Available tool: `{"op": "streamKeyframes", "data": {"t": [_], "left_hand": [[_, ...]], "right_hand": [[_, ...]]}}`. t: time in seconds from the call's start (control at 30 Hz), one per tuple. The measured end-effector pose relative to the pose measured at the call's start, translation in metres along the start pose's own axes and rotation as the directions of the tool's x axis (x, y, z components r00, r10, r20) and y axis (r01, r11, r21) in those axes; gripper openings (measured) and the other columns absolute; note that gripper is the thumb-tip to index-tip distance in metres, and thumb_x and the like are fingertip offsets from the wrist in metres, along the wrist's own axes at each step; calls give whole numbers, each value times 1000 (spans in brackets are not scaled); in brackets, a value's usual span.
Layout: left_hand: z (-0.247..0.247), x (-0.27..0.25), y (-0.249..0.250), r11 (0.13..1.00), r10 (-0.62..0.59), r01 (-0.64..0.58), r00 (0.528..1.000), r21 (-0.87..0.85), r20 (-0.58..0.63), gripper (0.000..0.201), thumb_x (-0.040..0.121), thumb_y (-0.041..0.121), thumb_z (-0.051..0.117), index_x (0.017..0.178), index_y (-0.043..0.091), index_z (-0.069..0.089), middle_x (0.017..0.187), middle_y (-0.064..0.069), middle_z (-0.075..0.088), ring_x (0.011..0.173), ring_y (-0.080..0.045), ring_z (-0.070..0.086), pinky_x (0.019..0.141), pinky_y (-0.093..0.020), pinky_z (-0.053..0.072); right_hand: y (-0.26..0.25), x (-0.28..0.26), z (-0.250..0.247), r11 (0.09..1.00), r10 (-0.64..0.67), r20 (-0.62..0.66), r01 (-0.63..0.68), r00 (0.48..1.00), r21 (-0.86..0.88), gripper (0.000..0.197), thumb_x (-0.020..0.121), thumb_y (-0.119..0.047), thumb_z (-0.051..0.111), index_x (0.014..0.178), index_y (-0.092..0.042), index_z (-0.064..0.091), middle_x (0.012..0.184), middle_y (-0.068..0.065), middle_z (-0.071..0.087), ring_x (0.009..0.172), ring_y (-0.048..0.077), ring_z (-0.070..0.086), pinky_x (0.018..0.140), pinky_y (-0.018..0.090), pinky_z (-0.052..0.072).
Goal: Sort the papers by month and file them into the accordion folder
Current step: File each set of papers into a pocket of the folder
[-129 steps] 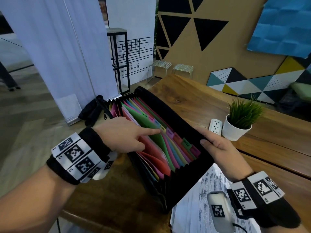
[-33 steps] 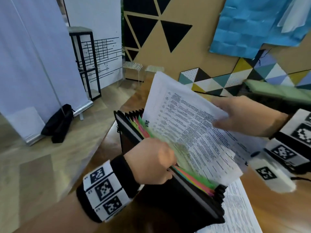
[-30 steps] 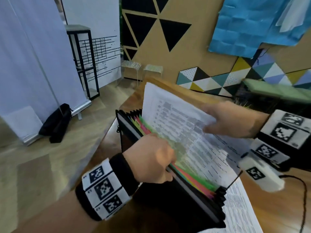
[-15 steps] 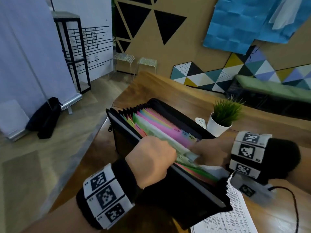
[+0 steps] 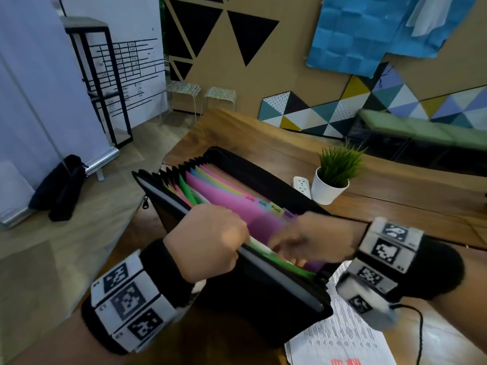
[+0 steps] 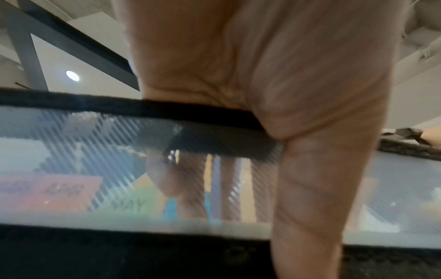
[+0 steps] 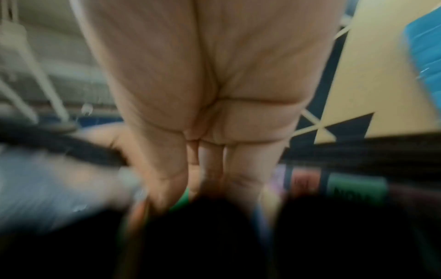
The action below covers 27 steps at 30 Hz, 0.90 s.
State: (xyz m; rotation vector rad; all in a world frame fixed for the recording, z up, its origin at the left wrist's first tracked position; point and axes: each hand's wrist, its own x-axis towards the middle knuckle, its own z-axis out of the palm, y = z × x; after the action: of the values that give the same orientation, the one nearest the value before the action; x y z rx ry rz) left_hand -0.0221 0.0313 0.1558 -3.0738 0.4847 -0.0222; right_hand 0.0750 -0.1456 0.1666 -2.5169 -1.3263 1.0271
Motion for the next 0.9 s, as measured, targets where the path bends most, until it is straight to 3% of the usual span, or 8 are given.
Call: {"op": "streamKeyframes", "data": {"t": [0.1, 0.17, 0.27, 0.37, 0.43, 0.57, 0.73, 0.9], "left_hand": [[-2, -2, 0, 998, 54, -54, 998, 21, -17, 21, 81, 31, 46, 83, 22, 65, 92, 4, 61, 90, -17, 59, 75, -29, 43], [-9, -3, 2, 996, 76, -78, 996, 46, 45, 32, 66, 35, 44, 71, 19, 70, 109, 0, 64, 109, -21, 59, 90, -37, 43], [-13, -8, 3, 995, 54, -70, 974, 66, 218, 35, 74, 38, 51, 97, 24, 73, 158, 4, 17, 146, -10, 5, 117, -36, 2], [-14, -18, 2, 1000, 28, -29, 953, 2, 300, 26, 77, 30, 56, 97, 29, 72, 159, 12, -5, 143, -4, -13, 117, -33, -4], [-15, -25, 4, 1000, -1, 6, 932, -12, 361, 26, 78, 25, 54, 96, 30, 72, 156, 18, -14, 140, -3, -23, 116, -34, -8], [-14, -27, 9, 999, -22, 11, 915, 30, 404, 24, 79, 24, 53, 93, 30, 71, 155, 20, -14, 138, -2, -28, 111, -32, -17], [-14, -26, 14, 998, -55, 57, 928, 6, 369, 33, 73, 36, 45, 94, 34, 71, 157, 17, 4, 142, 0, -11, 112, -28, -16], [-11, -23, 13, 998, -17, 1, 961, 59, 276, 57, 64, 52, 23, 94, 38, 70, 131, 20, 39, 139, 1, 15, 117, -39, -13]], "right_hand": [[29, -36, -17, 819, 88, -444, 188, 892, 542, 16, 88, -14, 58, 102, -11, 64, 83, 8, 69, 71, 17, 66, 67, 24, 56], [62, -63, -14, 679, 266, -586, 283, 766, 678, 32, 73, -36, 72, 94, -12, 67, 80, 10, 70, 68, 18, 66, 63, 23, 56], [129, -80, 31, 642, 563, -549, 91, 617, 761, 46, 59, -47, 81, 81, -11, 64, 74, 10, 68, 62, 18, 61, 54, 20, 52], [191, -83, 105, 643, 741, -343, -463, 577, 610, 13, 85, -22, 65, 90, -9, 65, 95, 17, 65, 76, 21, 54, 70, 30, 45], [217, -83, 159, 570, 792, -174, -606, 586, 554, 56, 76, -53, 65, 110, -8, 64, 106, 12, 66, 86, 19, 58, 76, 30, 43], [258, -65, 238, 551, 817, -126, -695, 563, 462, 109, 43, -94, 39, 124, -23, 53, 116, 3, 63, 99, 20, 60, 86, 31, 48], [223, -59, 229, 546, 825, -147, -702, 546, 456, 85, 64, -71, 61, 129, -18, 45, 117, 6, 57, 102, 23, 56, 91, 39, 49], [245, -44, 239, 490, 844, -101, -681, 526, 544, 119, 36, -78, 69, 132, -14, 38, 117, 8, 59, 101, 26, 60, 84, 41, 53]]}}
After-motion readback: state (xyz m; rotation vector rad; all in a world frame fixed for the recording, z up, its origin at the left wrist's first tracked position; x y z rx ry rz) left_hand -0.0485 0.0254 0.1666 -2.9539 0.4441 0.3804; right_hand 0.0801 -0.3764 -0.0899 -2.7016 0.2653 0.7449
